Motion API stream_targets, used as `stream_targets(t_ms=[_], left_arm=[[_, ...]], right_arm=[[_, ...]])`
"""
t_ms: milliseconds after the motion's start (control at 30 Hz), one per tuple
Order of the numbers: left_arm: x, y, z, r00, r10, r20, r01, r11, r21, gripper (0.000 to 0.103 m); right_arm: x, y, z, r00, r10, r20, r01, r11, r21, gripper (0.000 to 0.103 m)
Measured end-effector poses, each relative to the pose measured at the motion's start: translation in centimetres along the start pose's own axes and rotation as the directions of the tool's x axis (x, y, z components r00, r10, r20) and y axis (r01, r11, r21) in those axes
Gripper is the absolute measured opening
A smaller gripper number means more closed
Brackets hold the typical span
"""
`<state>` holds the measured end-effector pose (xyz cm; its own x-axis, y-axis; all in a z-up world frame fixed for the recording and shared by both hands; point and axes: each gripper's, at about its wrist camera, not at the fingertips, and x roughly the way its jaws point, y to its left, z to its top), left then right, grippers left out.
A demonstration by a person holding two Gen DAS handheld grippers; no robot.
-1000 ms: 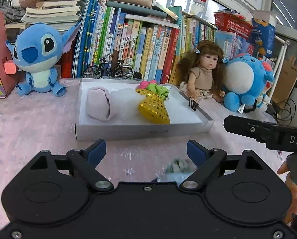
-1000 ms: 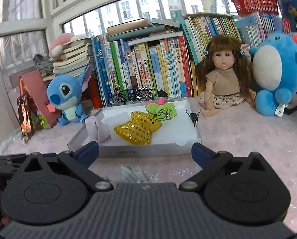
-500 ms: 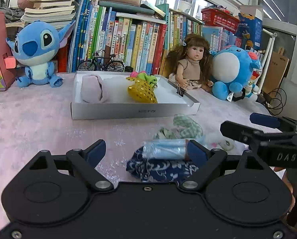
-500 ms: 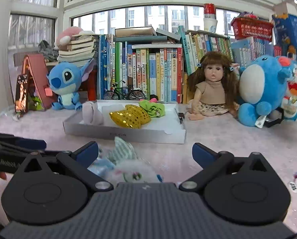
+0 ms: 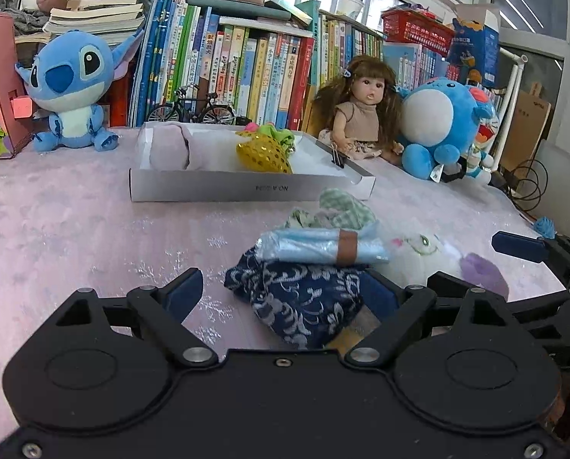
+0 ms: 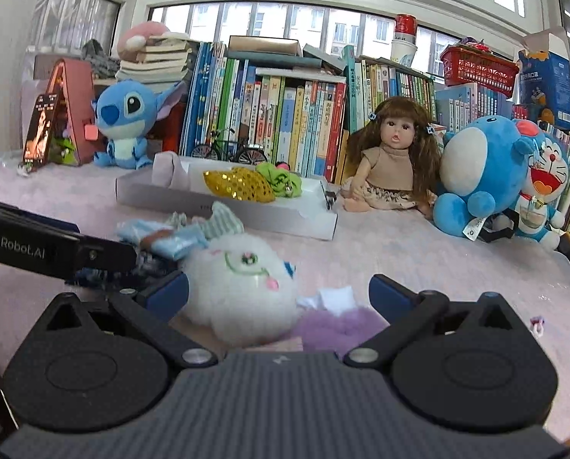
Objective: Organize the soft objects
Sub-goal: 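Move the left tool to the blue floral pouch while the right tool moves to the purple heart plush, then grasp the blue floral pouch with the left tool while the right tool grasps the purple heart plush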
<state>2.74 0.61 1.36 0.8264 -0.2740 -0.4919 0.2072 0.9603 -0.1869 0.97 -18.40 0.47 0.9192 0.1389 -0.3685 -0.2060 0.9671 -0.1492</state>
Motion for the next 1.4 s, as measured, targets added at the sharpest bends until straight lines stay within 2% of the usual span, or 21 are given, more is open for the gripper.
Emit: stream_targets(t_ms=[300,700,1067,1133,1233,1400], left_arm=[[0.4,-0.4,-0.9,1.0,0.002,-0.011,-0.002,1.0,0.014,0.088],[0.6,-1.3,-1.2,1.0,-0.011,-0.001,0.011,0.998,0.059,0.088],[1.7,-1.2,-0.7,0.999,-0.032,-0.013,0.032,0.999,0.014,0.085],[1.8,-1.3,-0.7,0.999,-0.034,-0.018,0.034,0.999,0.011,0.083],[2.0,-1.2,-0.7,0.999,-0.044,-0.029,0.044,0.999,0.004,0.073],[1.6,-1.1,-0.7,0.999,-0.049,-0.02,0.049,0.999,-0.004,0.053]], right_arm=[[-0.7,-0.2,-1.2,0.998,-0.068,0.006,0.068,0.997,-0.024,0.103],[-1.8,-1.6,-2.5,0.991,-0.127,-0.031,0.128,0.992,0.005,0.103],[-2.8,-3.6,-3.0,0.978,-0.202,-0.045,0.204,0.978,0.053,0.103],[-2.8,-4.1,-3.1,0.974,-0.218,-0.053,0.221,0.973,0.059,0.103],[-2.7,-4.5,-3.4,0.967,-0.246,-0.067,0.251,0.966,0.066,0.103],[-2.7,-4.7,-3.6,0.963,-0.259,-0.072,0.264,0.962,0.071,0.103]])
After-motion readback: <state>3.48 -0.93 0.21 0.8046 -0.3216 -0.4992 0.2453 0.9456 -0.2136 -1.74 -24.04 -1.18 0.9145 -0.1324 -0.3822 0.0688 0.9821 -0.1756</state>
